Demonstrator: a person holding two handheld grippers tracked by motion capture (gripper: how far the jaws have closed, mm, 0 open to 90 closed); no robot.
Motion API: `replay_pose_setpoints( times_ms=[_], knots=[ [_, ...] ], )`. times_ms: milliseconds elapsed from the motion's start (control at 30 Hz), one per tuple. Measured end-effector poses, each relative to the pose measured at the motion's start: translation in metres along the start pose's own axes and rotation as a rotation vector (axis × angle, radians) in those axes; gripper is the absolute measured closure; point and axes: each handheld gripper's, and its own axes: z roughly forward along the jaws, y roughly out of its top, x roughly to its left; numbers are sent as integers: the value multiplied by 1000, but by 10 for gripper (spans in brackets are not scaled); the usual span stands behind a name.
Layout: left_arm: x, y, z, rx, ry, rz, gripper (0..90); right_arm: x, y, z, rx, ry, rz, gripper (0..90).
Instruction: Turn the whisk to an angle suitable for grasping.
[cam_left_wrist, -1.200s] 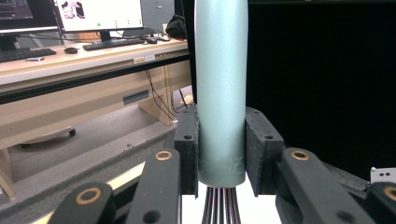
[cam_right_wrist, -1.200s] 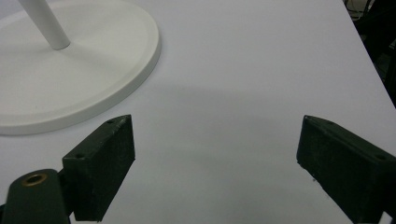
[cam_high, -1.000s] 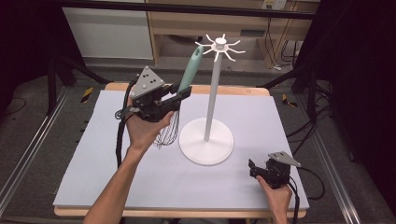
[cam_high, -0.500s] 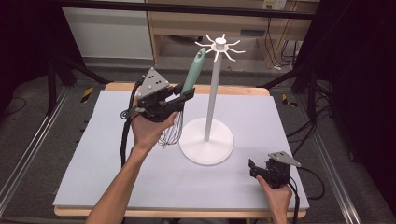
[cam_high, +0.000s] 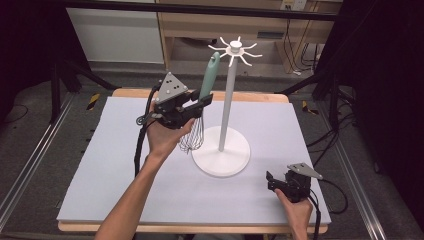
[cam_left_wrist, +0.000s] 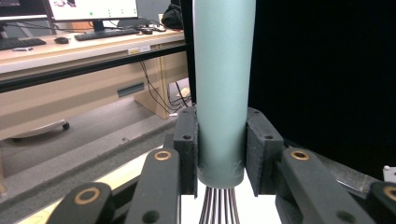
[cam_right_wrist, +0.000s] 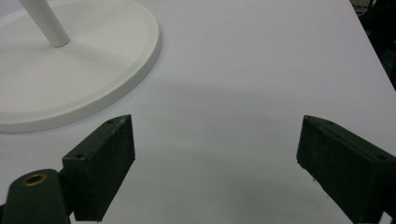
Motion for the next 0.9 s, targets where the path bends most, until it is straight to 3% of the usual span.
replay_pose_setpoints(
  times_ms=[433,667,900],
  knots=[
    [0,-3,9,-4,8,2,679,1,1,1,0,-1,-9,118],
    [1,-4,3,23,-13,40,616,2,2,1,2,1,-2,118],
    [3,-10,-5,37,-6,38,559,2,2,0,2,0,-8,118]
  ],
)
